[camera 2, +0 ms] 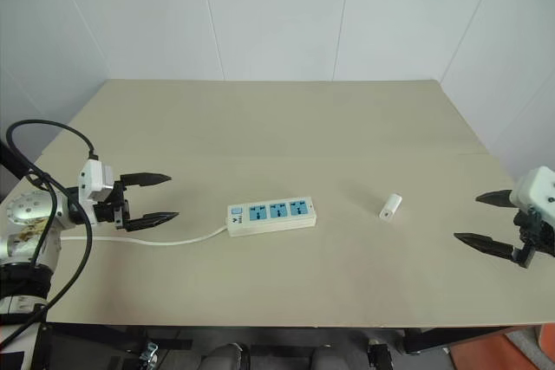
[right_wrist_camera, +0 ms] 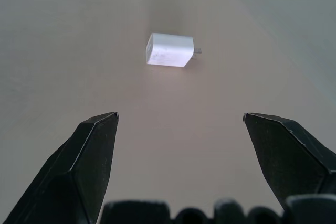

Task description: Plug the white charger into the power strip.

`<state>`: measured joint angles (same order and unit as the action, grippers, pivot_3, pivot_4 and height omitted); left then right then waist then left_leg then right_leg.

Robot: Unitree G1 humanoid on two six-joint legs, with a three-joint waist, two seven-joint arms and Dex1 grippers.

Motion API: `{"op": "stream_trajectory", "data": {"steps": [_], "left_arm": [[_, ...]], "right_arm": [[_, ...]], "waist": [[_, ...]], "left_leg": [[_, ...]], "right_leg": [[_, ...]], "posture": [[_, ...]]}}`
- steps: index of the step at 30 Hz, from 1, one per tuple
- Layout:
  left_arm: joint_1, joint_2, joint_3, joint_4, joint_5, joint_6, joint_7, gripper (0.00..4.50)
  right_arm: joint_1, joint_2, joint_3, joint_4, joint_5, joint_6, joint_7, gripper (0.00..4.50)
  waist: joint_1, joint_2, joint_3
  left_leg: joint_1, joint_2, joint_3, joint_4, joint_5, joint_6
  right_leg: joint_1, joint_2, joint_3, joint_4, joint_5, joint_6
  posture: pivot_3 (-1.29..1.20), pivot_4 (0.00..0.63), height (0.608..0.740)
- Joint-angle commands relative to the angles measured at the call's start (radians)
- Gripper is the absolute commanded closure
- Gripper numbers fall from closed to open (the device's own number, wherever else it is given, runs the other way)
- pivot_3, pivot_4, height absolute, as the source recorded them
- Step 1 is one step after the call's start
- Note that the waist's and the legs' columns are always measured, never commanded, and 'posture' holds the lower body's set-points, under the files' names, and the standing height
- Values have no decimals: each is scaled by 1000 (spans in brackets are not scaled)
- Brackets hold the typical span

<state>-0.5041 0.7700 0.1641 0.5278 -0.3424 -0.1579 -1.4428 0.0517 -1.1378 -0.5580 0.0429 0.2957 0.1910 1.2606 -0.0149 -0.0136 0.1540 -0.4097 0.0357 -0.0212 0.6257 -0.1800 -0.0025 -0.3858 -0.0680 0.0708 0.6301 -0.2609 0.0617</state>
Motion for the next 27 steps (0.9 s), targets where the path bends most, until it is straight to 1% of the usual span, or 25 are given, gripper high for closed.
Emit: {"op": "stream_trajectory", "data": {"steps": [1, 19, 27], "left_arm": [[-9, 4, 7, -31, -18, 5, 4, 24], [-5, -9, 4, -41, -25, 18, -2, 24], [18, -43, -8, -55, -59, 54, -43, 24]], "right_arm": [[-8, -3, -14, -6, 7, -32, -5, 0], [1, -15, -22, 13, 6, -57, 9, 0], [10, -5, -16, -13, 10, -51, 5, 0]], "waist": [[0, 0, 0], [0, 0, 0], [0, 0, 0]], "left_leg": [[0, 0, 0, 0, 0, 0], [0, 0, 0, 0, 0, 0], [0, 0, 0, 0, 0, 0]], "right_leg": [[0, 0, 0, 0, 0, 0], [0, 0, 0, 0, 0, 0], [0, 0, 0, 0, 0, -1]], "posture": [[0, 150, 740], [0, 150, 740], [0, 150, 740]]}}
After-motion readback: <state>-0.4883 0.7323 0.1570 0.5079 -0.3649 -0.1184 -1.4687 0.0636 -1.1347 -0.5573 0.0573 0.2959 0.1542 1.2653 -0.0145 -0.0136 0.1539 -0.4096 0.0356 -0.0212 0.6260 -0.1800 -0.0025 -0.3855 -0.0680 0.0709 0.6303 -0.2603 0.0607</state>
